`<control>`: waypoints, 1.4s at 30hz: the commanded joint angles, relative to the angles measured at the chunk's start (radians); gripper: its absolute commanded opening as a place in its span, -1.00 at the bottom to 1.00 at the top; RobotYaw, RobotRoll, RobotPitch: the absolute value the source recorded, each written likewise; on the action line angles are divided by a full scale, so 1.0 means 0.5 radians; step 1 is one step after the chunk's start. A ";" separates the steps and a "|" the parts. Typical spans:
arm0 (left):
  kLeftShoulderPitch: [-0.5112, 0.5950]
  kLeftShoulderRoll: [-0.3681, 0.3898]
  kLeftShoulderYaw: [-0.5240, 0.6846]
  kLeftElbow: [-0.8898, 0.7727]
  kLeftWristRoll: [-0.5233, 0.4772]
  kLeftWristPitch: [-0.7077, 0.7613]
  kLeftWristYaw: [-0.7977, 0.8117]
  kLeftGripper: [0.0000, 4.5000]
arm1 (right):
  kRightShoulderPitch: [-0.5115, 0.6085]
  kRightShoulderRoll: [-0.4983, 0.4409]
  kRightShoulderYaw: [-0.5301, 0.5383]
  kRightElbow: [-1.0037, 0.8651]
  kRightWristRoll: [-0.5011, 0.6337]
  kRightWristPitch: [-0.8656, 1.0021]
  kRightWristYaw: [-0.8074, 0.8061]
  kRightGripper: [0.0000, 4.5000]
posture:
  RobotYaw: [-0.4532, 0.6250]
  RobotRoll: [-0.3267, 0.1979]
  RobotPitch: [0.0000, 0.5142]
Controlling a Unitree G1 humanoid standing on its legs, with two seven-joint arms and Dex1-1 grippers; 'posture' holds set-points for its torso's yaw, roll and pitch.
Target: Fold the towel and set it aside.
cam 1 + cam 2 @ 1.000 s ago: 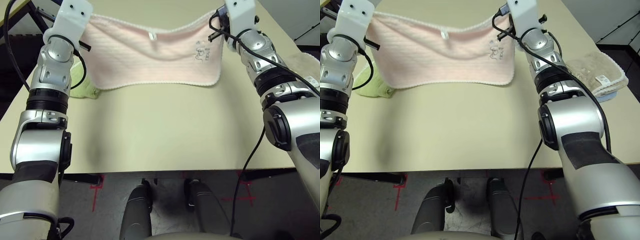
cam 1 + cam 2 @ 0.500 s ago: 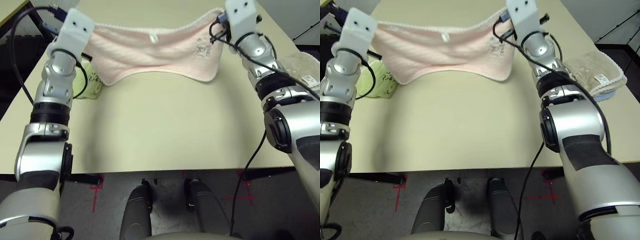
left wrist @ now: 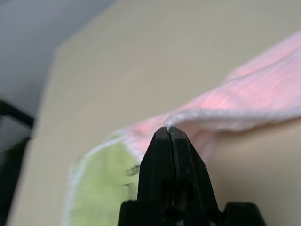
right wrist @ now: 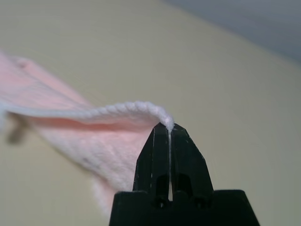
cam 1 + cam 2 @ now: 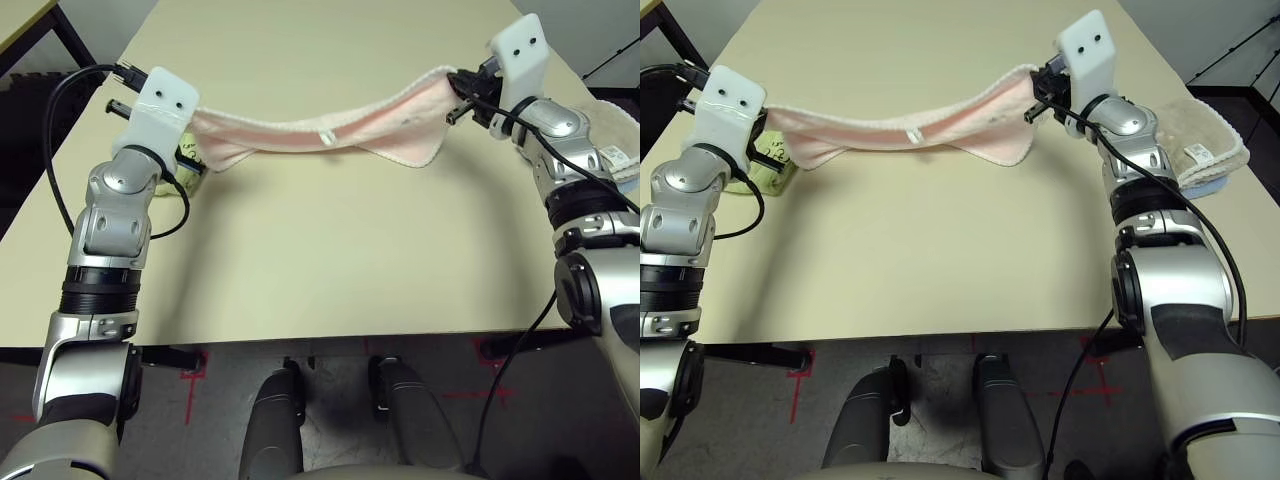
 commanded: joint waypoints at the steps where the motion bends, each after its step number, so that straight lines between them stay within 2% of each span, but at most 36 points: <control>1: -0.021 0.003 -0.045 -0.108 -0.109 0.146 -0.180 -0.98 | 0.024 -0.087 -0.037 -0.229 0.106 0.353 0.117 -1.00 | -0.41 0.25 -0.16; 5: -0.025 0.018 -0.099 -0.135 -0.199 0.295 -0.345 -0.98 | -0.012 -0.116 -0.015 -0.265 0.141 0.671 0.129 -1.00 | -0.41 0.25 -0.16; 9: -0.086 0.016 -0.186 0.039 -0.066 0.124 -0.271 -0.98 | -0.127 -0.056 0.028 -0.079 0.021 0.632 -0.071 -1.00 | -0.41 0.25 -0.17; 12: -0.230 -0.025 -0.214 0.306 0.055 -0.113 -0.097 -0.98 | -0.283 -0.007 0.051 0.215 -0.118 0.383 -0.359 -1.00 | -0.42 0.25 -0.18; 16: -0.532 -0.082 -0.210 0.751 0.198 -0.506 0.183 -0.98 | -0.527 0.012 0.088 0.658 -0.304 -0.090 -0.788 -1.00 | -0.42 0.25 -0.21; 22: -0.807 -0.094 -0.208 1.103 0.276 -0.847 0.314 -0.98 | -0.715 -0.015 0.098 0.930 -0.408 -0.381 -1.019 -1.00 | -0.41 0.25 -0.25; 37: -1.039 -0.089 -0.213 1.486 0.359 -1.086 0.369 -0.98 | -0.752 -0.148 0.096 1.049 -0.580 -0.539 -1.212 -1.00 | -0.45 0.25 -0.27; 42: -1.044 -0.070 -0.206 1.516 0.365 -1.100 0.361 -0.98 | -0.716 -0.133 0.076 1.046 -0.570 -0.560 -1.119 -1.00 | -0.45 0.25 -0.26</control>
